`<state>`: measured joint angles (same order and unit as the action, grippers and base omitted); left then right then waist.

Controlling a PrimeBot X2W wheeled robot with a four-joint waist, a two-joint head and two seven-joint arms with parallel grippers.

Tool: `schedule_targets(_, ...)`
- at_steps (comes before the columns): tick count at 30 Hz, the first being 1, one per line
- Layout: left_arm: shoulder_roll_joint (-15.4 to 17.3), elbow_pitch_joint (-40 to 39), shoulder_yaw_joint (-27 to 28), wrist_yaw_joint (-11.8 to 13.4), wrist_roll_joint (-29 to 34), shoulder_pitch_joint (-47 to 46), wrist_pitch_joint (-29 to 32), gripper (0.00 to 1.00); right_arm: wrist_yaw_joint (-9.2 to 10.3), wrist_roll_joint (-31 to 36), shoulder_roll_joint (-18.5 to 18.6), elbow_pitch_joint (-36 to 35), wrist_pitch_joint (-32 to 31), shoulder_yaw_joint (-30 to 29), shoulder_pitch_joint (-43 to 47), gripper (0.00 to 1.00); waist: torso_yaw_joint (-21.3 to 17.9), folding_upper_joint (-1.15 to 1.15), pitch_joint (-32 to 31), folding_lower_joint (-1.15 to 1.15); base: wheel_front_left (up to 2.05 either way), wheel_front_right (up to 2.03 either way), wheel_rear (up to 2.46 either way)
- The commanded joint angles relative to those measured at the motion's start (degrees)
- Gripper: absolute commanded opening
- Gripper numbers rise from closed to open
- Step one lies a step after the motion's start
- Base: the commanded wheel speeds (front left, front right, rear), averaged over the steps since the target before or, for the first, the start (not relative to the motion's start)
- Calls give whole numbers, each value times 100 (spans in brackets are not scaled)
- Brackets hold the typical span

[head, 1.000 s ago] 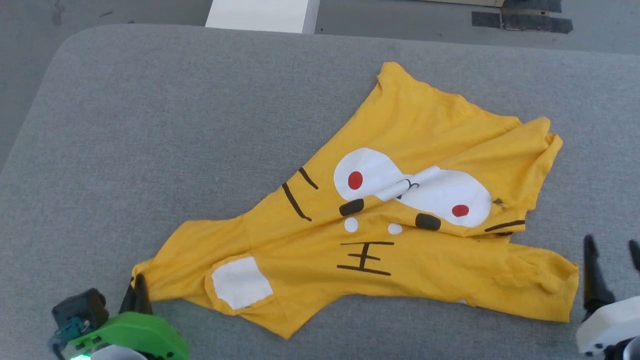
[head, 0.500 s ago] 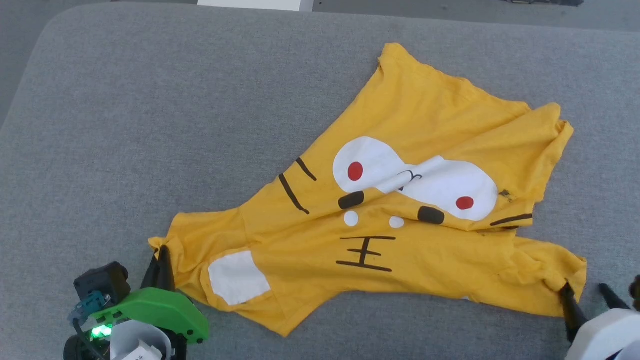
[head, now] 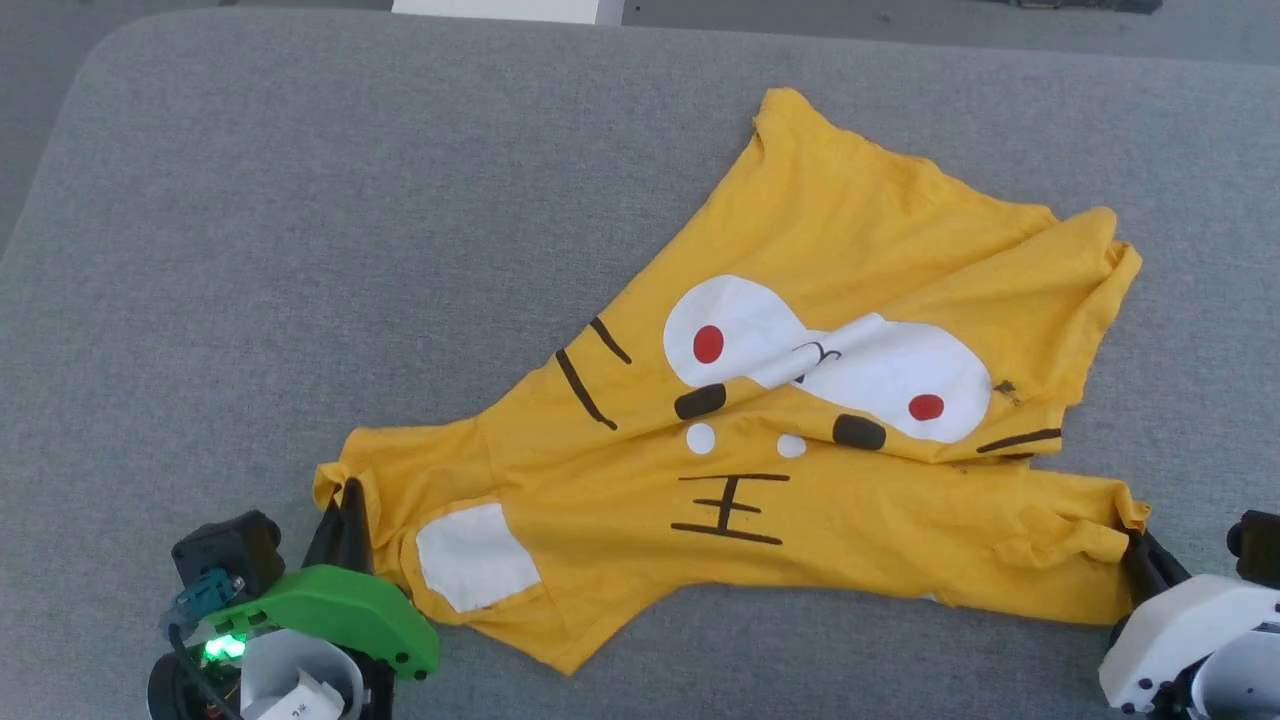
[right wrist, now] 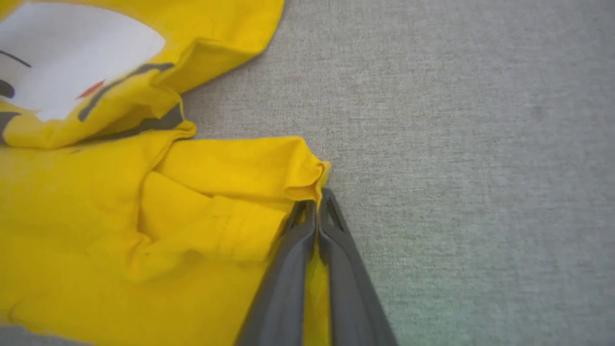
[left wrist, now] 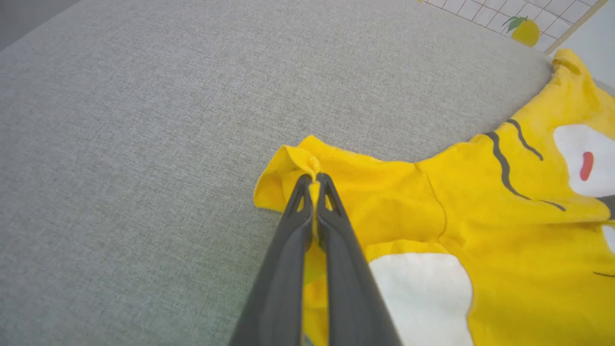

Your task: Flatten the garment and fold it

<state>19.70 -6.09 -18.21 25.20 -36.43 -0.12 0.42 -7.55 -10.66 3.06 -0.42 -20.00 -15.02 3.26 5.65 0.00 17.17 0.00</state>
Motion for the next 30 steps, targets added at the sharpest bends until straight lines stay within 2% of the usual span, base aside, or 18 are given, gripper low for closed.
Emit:
schedule_targets(1, -23, -60, -9, -29, 72, -91, -24, 0, 6, -42, -18, 58, 95, -54, -71, 0, -24, 0, -90, 0, 0, 0, 0)
schedule_targets(6, -64, -370, 25, -129, -29, -121, -112, 0, 6, -234, -18, -291, 516, -284, -295, 0, -102, 0, -363, 0, 0, 0, 0)
schedule_targets(10, -64, -722, 66, -290, -190, -289, -66, 0, 6, -421, -18, -745, 626, -322, -660, 0, -202, 0, -632, 0, 0, 0, 0)
schedule_targets(14, -13, -1010, 119, -479, -381, -691, 135, 0, 6, -332, 2, -1305, 460, -236, -1250, 0, -306, 0, -913, 0, 0, 0, 0)
schedule_targets(19, 146, -1102, 220, -649, -541, -1509, 542, 0, 6, -318, 290, -1798, -14, 65, -2249, 0, -450, 0, -1265, 0, 0, 0, 0)
schedule_targets(24, 140, -1010, 436, -593, -732, -2603, 949, 0, 6, -333, 663, -1775, -355, 480, -3310, 0, -570, 0, -1541, 0, 0, 0, 0)
schedule_targets(30, 291, -490, 550, -404, -568, -4037, 1368, 0, 6, -389, 936, -1213, -600, 902, -4567, 0, -729, 0, -1776, 0, 0, 0, 0)
